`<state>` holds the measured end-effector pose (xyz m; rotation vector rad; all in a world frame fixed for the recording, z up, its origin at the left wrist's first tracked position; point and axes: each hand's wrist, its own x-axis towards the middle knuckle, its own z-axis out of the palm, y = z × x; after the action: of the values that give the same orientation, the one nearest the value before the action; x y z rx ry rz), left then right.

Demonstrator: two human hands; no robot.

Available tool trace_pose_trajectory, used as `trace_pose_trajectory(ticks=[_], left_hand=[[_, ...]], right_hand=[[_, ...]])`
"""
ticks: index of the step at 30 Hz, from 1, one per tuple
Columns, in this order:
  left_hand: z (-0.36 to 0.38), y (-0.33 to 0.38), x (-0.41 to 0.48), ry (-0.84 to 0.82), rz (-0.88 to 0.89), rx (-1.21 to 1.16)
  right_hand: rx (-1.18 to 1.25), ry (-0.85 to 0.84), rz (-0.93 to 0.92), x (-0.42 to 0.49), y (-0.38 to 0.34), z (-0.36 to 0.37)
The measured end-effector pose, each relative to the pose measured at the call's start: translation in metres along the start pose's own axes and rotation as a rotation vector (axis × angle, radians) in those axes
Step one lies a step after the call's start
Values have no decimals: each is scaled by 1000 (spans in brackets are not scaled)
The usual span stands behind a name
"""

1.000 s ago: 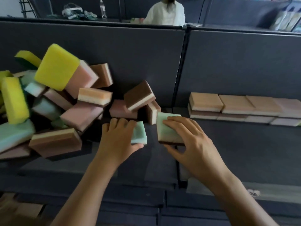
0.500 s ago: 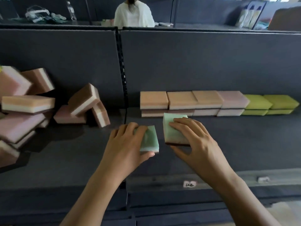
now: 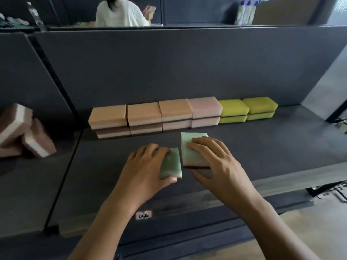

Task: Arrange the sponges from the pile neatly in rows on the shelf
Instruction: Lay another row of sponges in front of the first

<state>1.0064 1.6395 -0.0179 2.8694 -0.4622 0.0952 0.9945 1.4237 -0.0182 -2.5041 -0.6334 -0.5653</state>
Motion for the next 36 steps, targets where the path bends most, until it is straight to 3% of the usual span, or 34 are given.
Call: trace_pose_trajectory(ticks=[8, 15, 22, 26, 31, 36], left_hand=[[3, 24, 8, 6, 4, -17], [-11, 26, 10, 74, 119, -221], [-13, 13, 25, 151, 216, -232], [-18, 7, 33, 242, 232, -209], [-21, 0, 40, 260, 280, -118], [-15, -15, 50, 205, 289, -237]], right_hand=[[14, 6, -42, -6, 23, -8], [25, -15, -77, -4, 25, -8], [74, -89, -181, 10, 22, -7], [66, -129, -104, 20, 18, -8], [64, -37, 94, 32, 11, 2], [101, -17, 9, 38, 22, 0]])
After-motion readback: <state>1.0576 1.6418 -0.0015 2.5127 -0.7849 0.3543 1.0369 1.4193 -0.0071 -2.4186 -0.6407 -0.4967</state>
